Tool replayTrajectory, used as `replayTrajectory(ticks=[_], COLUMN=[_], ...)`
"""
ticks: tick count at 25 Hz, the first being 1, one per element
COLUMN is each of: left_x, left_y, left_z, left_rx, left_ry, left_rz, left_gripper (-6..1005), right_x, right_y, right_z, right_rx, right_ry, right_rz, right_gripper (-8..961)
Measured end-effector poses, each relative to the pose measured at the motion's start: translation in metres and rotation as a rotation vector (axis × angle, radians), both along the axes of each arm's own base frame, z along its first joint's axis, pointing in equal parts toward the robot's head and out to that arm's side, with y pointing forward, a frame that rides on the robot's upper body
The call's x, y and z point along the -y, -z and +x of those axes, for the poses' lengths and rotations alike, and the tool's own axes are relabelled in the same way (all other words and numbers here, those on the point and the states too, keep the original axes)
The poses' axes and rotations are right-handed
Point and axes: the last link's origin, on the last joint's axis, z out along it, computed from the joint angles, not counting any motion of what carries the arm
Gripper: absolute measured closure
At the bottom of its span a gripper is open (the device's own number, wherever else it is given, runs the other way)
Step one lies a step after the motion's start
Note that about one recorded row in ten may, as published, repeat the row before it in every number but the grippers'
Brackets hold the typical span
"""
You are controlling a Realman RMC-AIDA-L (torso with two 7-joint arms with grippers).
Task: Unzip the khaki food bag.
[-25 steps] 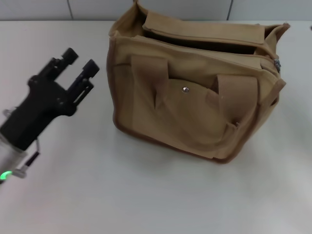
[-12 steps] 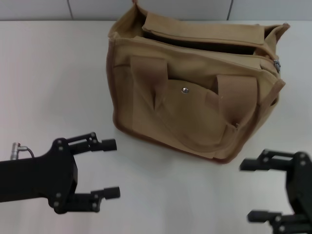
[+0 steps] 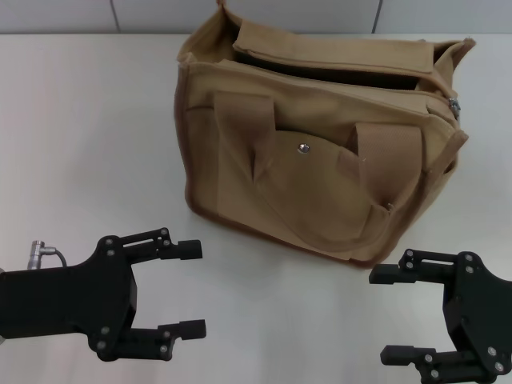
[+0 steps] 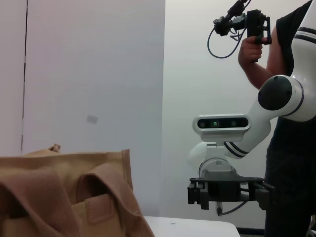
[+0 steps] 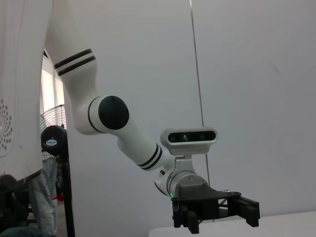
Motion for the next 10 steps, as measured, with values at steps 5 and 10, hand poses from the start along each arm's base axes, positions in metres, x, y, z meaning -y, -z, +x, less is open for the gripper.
replayTrajectory(ticks=[5,10], left_x=[-0.0001,-0.0004], left_y=[0.0018,0.0031], left_z=[0.0018,0.0031], left_rx=[0.006,0.011], left_ry=[0.003,0.003], left_rz=[-0.003,-0.002], left_gripper=[197,197], right_x=[-0.0010,-0.0025], right_y=[0.0006,0.0013], right_z=[-0.0014,-0.0032], right_rx=[-0.002,0.001], right_ry=[-0.004,-0.006], right_rz=[-0.004,-0.021], right_gripper=[220,220])
